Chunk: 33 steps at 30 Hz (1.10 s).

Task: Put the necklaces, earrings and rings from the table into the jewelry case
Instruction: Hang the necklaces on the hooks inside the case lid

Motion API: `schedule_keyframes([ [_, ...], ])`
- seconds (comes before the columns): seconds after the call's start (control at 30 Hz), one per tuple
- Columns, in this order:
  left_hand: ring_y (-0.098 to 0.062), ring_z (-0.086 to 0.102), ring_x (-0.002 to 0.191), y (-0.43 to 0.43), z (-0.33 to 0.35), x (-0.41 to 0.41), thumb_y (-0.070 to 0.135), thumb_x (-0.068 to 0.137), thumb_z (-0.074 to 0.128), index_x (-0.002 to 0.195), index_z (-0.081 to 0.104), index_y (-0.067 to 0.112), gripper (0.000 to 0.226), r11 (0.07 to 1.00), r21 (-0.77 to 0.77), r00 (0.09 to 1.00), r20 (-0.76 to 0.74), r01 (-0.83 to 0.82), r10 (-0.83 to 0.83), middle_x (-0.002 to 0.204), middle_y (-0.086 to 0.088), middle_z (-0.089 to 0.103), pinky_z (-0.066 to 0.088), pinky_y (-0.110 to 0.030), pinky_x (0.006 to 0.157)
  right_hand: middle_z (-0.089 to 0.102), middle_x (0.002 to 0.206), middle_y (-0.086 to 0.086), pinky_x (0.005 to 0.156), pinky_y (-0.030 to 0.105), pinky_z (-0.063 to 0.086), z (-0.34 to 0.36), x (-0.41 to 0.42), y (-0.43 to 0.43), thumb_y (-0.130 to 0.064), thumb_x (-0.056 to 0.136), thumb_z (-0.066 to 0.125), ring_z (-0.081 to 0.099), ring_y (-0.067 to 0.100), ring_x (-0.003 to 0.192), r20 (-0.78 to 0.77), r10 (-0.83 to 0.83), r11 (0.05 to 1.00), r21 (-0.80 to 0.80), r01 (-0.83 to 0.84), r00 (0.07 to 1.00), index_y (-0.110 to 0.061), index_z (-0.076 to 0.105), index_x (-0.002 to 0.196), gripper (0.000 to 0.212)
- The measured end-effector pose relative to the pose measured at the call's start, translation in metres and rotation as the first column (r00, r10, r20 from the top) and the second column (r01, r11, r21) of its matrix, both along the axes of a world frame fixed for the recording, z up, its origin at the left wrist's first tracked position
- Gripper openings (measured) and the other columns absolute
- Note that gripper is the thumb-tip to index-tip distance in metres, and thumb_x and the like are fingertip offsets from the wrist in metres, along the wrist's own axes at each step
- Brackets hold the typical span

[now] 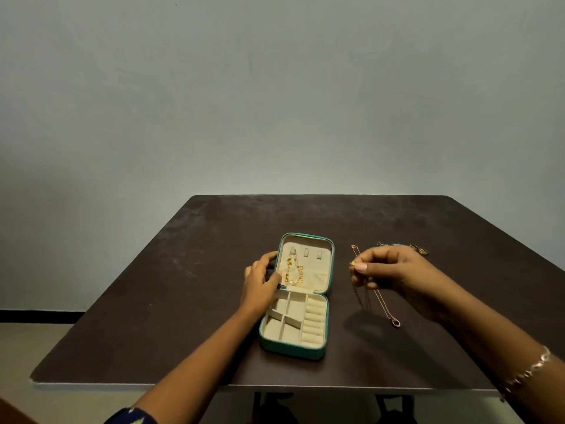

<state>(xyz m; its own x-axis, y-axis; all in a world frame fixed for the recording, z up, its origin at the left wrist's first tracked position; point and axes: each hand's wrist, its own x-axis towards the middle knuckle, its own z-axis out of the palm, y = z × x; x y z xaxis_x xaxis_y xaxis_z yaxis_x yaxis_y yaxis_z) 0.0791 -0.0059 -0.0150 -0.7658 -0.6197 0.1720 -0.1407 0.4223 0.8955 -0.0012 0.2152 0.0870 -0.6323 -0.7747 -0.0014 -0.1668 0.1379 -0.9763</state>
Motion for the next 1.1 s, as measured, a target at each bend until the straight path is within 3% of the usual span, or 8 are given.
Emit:
schedule_keyframes([
  [0.17, -0.012, 0.056, 0.102, 0.004, 0.002, 0.002, -0.001, 0.091, 0.045, 0.122, 0.044, 0.02, 0.038, 0.993, 0.094, 0.98, -0.192, 0.07, -0.051, 0.114, -0.001, 0.056, 0.053, -0.023, 0.079, 0.066, 0.073, 0.008, 0.063, 0.021, 0.043, 0.02, -0.003, -0.033, -0.009, 0.082, 0.062, 0.058, 0.013, 0.069, -0.12, 0.085, 0.996, 0.005, -0.085, 0.989, -0.004, 0.067, 0.083, 0.007],
  [0.27, -0.017, 0.059, 0.103, 0.003, -0.001, 0.001, 0.002, 0.093, 0.044, 0.123, 0.046, 0.019, 0.035, 0.994, 0.101, 0.971, -0.237, 0.043, -0.018, 0.114, -0.004, 0.059, 0.053, -0.034, 0.085, 0.065, 0.073, 0.009, 0.061, 0.02, 0.042, 0.027, -0.003, -0.053, -0.009, 0.084, 0.061, 0.056, 0.013, 0.069, -0.174, 0.107, 0.994, 0.013, -0.106, 0.979, -0.005, 0.066, 0.081, 0.007],
  [0.57, -0.014, 0.063, 0.091, -0.001, -0.006, -0.001, 0.014, 0.096, 0.043, 0.117, 0.053, 0.015, 0.024, 0.995, 0.097, 0.976, -0.216, 0.016, 0.005, 0.103, -0.003, 0.065, 0.052, -0.027, 0.074, 0.065, 0.072, 0.005, 0.06, 0.015, 0.046, 0.019, -0.014, -0.093, -0.007, 0.085, 0.061, 0.058, 0.011, 0.067, -0.291, 0.127, 0.99, 0.102, -0.102, 0.948, -0.005, 0.066, 0.081, 0.007],
  [0.73, -0.006, 0.062, 0.081, -0.003, -0.009, -0.002, 0.016, 0.096, 0.042, 0.116, 0.054, 0.016, 0.022, 0.996, 0.085, 0.977, -0.214, 0.005, 0.013, 0.096, 0.002, 0.064, 0.049, -0.014, 0.064, 0.065, 0.073, 0.003, 0.069, 0.02, 0.049, 0.007, -0.02, -0.107, -0.009, 0.085, 0.061, 0.06, 0.011, 0.071, -0.352, 0.106, 0.988, 0.141, -0.059, 0.93, -0.01, 0.066, 0.079, 0.008],
  [0.83, -0.007, 0.062, 0.081, -0.003, -0.008, -0.002, 0.016, 0.097, 0.042, 0.115, 0.054, 0.017, 0.022, 0.997, 0.075, 0.977, -0.21, 0.0, 0.016, 0.095, 0.002, 0.065, 0.05, -0.018, 0.065, 0.066, 0.077, -0.001, 0.073, 0.022, 0.049, 0.0, -0.024, -0.113, -0.014, 0.085, 0.062, 0.061, 0.009, 0.076, -0.438, 0.105, 0.98, 0.196, -0.019, 0.893, -0.014, 0.067, 0.081, 0.006],
  [0.93, -0.01, 0.063, 0.083, -0.003, -0.007, -0.002, 0.016, 0.097, 0.042, 0.113, 0.054, 0.018, 0.021, 0.997, 0.072, 0.977, -0.212, 0.003, 0.012, 0.093, 0.004, 0.064, 0.052, -0.027, 0.07, 0.068, 0.088, 0.002, 0.068, 0.019, 0.044, -0.005, -0.025, -0.118, -0.018, 0.087, 0.061, 0.059, 0.01, 0.083, -0.658, 0.081, 0.971, 0.222, 0.09, 0.748, -0.012, 0.068, 0.091, 0.01],
  [1.03, -0.014, 0.064, 0.085, -0.003, -0.009, -0.003, 0.016, 0.096, 0.043, 0.11, 0.055, 0.021, 0.019, 0.997, 0.077, 0.977, -0.211, -0.003, 0.019, 0.093, 0.003, 0.065, 0.053, -0.033, 0.073, 0.067, 0.1, 0.003, 0.077, 0.027, 0.043, -0.014, -0.028, -0.121, -0.02, 0.089, 0.057, 0.058, 0.017, 0.094, -0.871, 0.072, 0.959, 0.195, 0.207, 0.486, -0.012, 0.067, 0.101, 0.017],
  [1.1, -0.015, 0.065, 0.086, -0.004, -0.011, -0.004, 0.015, 0.096, 0.043, 0.109, 0.055, 0.021, 0.019, 0.997, 0.083, 0.975, -0.219, -0.01, 0.028, 0.094, 0.001, 0.067, 0.054, -0.035, 0.074, 0.066, 0.096, 0.005, 0.074, 0.032, 0.043, -0.024, -0.03, -0.123, -0.016, 0.087, 0.059, 0.057, 0.023, 0.092, -0.949, 0.06, 0.967, 0.132, 0.219, 0.309, -0.012, 0.068, 0.099, 0.016],
])
